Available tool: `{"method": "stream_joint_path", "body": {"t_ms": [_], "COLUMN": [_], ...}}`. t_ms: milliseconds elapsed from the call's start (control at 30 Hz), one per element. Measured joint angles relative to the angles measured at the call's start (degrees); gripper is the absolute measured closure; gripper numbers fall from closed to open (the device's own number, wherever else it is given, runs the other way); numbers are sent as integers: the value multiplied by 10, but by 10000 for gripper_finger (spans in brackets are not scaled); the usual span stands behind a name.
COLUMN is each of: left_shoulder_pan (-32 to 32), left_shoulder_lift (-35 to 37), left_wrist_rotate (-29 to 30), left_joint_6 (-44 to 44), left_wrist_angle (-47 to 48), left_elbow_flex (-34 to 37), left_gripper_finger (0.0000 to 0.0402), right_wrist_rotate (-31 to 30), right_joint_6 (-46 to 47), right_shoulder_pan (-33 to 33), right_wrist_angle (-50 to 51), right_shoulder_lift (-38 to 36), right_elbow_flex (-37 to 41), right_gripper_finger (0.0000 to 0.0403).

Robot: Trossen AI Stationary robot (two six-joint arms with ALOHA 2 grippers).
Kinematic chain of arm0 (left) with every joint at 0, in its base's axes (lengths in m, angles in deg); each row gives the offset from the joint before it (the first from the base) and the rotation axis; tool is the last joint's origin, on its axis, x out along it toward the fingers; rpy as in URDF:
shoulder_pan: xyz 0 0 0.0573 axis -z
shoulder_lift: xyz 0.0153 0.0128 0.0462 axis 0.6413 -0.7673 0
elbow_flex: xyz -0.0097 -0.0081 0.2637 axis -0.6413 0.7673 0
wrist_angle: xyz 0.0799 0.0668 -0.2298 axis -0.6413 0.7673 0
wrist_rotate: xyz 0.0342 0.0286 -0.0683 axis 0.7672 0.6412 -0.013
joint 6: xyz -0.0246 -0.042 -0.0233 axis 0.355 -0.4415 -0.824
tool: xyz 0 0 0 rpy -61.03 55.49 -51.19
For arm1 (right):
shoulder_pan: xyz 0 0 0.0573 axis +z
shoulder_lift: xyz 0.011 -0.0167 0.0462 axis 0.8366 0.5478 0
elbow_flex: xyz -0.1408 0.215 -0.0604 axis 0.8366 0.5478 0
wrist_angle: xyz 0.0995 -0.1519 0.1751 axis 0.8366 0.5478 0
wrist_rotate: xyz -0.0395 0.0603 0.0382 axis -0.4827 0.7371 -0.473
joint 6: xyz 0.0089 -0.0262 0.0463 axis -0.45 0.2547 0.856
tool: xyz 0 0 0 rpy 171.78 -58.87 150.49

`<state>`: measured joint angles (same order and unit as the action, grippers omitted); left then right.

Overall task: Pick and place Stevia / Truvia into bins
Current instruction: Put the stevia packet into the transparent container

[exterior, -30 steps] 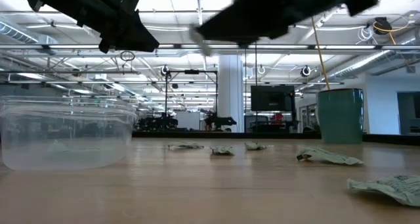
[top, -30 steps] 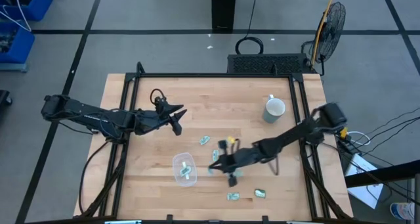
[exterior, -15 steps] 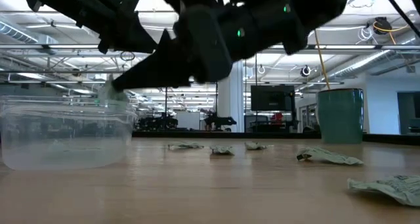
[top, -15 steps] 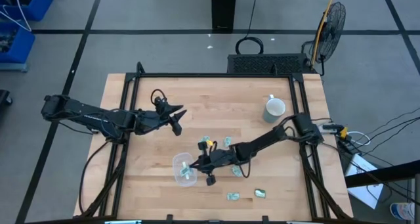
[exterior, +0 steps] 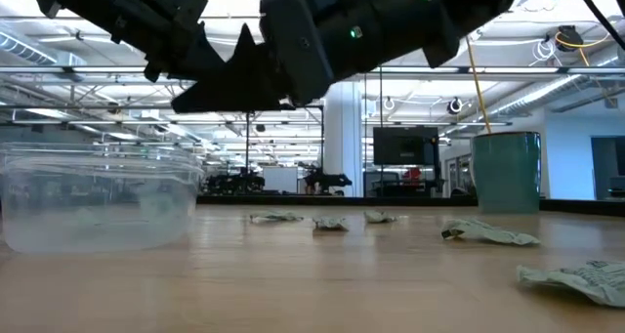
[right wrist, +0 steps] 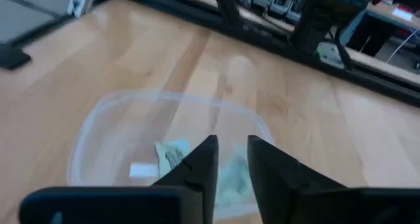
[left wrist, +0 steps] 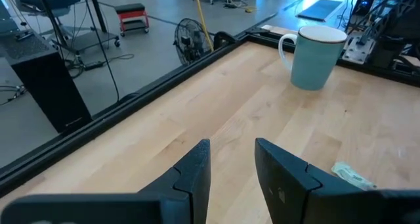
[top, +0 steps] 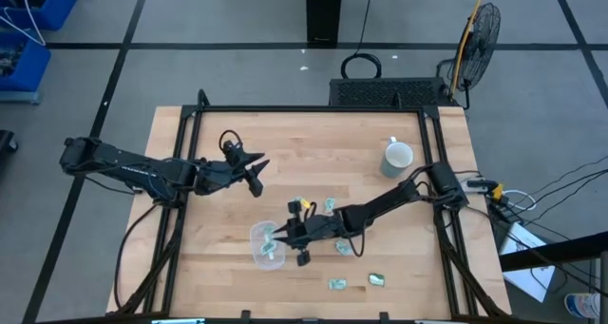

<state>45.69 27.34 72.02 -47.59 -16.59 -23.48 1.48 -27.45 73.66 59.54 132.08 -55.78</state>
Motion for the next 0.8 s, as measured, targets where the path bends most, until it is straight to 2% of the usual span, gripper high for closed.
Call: {"method": "stream_joint_path", "body": {"t_ms": [100, 267, 333, 400, 500, 633, 800], "left_shoulder_pan": [0, 0, 0, 0, 0, 0, 0], "left_shoulder_lift": [0, 0, 0, 0, 0, 0, 0], "left_wrist_rotate": [0, 0, 0, 0, 0, 0, 0], "left_joint_6": [0, -2, -2, -5, -11, -12, -15], "left_wrist_angle": [1, 12, 12, 12, 12, 12, 12], "left_elbow_flex": [0, 0, 0, 0, 0, 0, 0], "left_gripper_finger": [277, 277, 277, 277, 277, 277, 277], "right_wrist_rotate": [-8, -134, -160, -159, -118, -60, -40], "right_joint_6": [-18, -14, 6, 34, 74, 82, 77], "right_shoulder_pan": [-2, -3, -8, -17, -35, -59, -78], "right_wrist_angle": [31, 141, 190, 225, 248, 210, 154], "right_shoulder_lift": [-15, -35, -38, -39, -39, -39, -39], "right_elbow_flex": [0, 0, 0, 0, 9, 39, 83], "right_gripper_finger": [305, 296, 297, 297, 297, 299, 302]}}
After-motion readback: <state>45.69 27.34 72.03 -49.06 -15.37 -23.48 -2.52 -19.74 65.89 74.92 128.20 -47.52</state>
